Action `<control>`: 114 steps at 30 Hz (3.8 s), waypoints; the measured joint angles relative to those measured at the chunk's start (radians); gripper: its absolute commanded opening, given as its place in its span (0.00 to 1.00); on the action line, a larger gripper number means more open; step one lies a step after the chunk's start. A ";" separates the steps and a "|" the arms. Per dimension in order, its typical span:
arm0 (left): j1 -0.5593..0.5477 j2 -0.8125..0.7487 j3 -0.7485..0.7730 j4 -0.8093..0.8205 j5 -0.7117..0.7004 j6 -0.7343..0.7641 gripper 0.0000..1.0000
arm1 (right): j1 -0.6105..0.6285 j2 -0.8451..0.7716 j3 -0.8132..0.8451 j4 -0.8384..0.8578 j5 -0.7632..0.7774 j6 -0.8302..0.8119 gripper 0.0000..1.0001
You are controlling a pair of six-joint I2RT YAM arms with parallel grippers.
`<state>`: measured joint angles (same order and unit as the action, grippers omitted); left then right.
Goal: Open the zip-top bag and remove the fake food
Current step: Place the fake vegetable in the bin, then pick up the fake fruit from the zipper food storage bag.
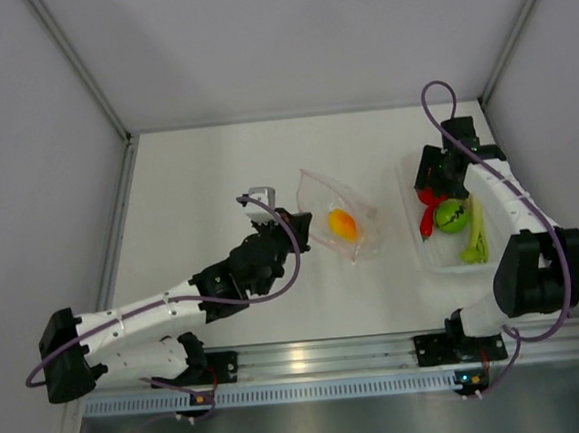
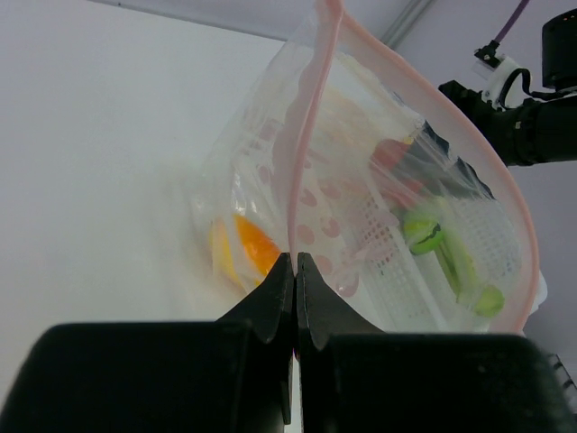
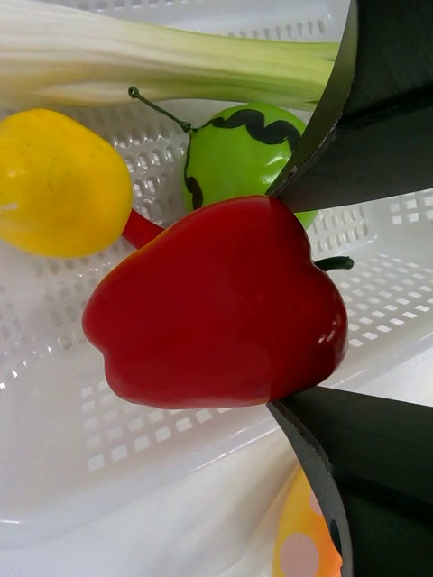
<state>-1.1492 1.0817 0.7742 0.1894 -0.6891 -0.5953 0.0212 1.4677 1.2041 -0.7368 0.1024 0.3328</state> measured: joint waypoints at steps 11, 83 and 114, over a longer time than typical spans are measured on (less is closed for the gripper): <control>0.007 0.000 0.031 -0.057 0.085 0.005 0.00 | 0.000 0.016 0.000 0.013 0.006 -0.019 0.99; 0.365 0.233 0.292 -0.263 0.945 -0.303 0.00 | 0.794 -0.027 0.045 -0.020 0.257 0.265 0.00; 0.556 0.498 0.650 -0.422 1.676 -0.396 0.00 | 0.741 0.025 0.151 -0.402 -0.026 -0.025 0.02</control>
<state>-0.5934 1.5795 1.4239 -0.2329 0.9867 -0.9916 0.7624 1.4929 1.3556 -1.1393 0.0769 0.3080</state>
